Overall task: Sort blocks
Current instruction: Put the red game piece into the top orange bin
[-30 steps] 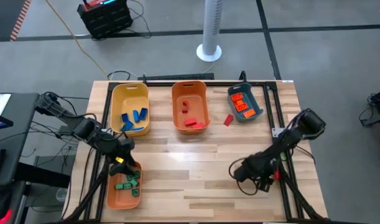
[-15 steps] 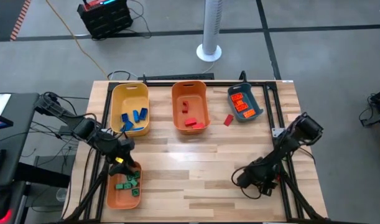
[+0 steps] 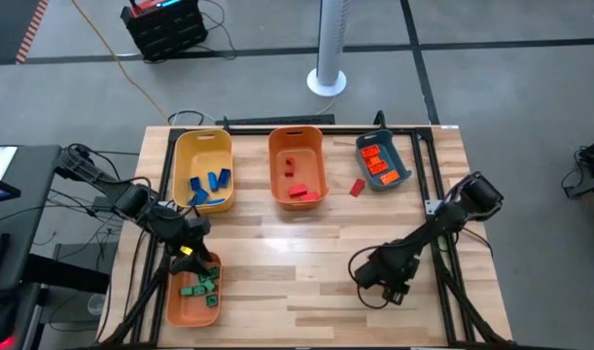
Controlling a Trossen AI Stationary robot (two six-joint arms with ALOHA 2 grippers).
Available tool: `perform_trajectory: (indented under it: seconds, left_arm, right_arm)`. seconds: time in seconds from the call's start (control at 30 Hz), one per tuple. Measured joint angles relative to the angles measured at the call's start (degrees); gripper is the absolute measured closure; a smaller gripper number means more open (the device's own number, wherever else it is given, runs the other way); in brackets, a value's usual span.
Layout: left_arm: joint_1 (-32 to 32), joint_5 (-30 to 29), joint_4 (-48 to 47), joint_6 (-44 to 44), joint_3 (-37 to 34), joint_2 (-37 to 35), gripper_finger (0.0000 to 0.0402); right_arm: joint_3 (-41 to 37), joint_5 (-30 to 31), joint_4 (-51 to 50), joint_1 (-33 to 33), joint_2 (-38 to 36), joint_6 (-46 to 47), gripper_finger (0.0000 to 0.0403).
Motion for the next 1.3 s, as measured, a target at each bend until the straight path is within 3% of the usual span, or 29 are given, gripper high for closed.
perform_trajectory:
  seconds: [0.27,0.47,0.67,0.8,1.07,1.3]
  left_arm:
    - [0.00,0.04,-0.02,0.03,0.00,0.00,0.0141]
    - [0.00,0.04,-0.02,1.09,0.00,0.00,0.0141]
    - [0.00,0.02,-0.02,1.31,0.00,0.01,0.0141]
    - [0.00,-0.40,-0.10,0.87,0.00,0.02,0.0141]
    - [0.00,-1.78,-0.13,-1.19,0.00,0.02,0.0141]
    - [0.00,-2.06,-0.11,-4.82,0.00,0.02,0.0141]
  right_arm:
    - [3.38,8.97,-11.97,-1.64,-8.27,0.18,0.0182]
    - [3.23,19.71,-11.01,-4.49,-14.54,-2.44,0.0182]
    - [3.14,29.06,-10.16,-10.12,-13.69,-25.23,0.0182]
    - [1.04,31.64,-9.83,-15.14,-11.12,-38.68,0.0182]
    - [-3.65,37.58,-5.07,-24.42,-6.30,-56.72,0.0182]
    - [-4.22,37.88,4.32,-29.95,-1.21,-67.42,0.0182]
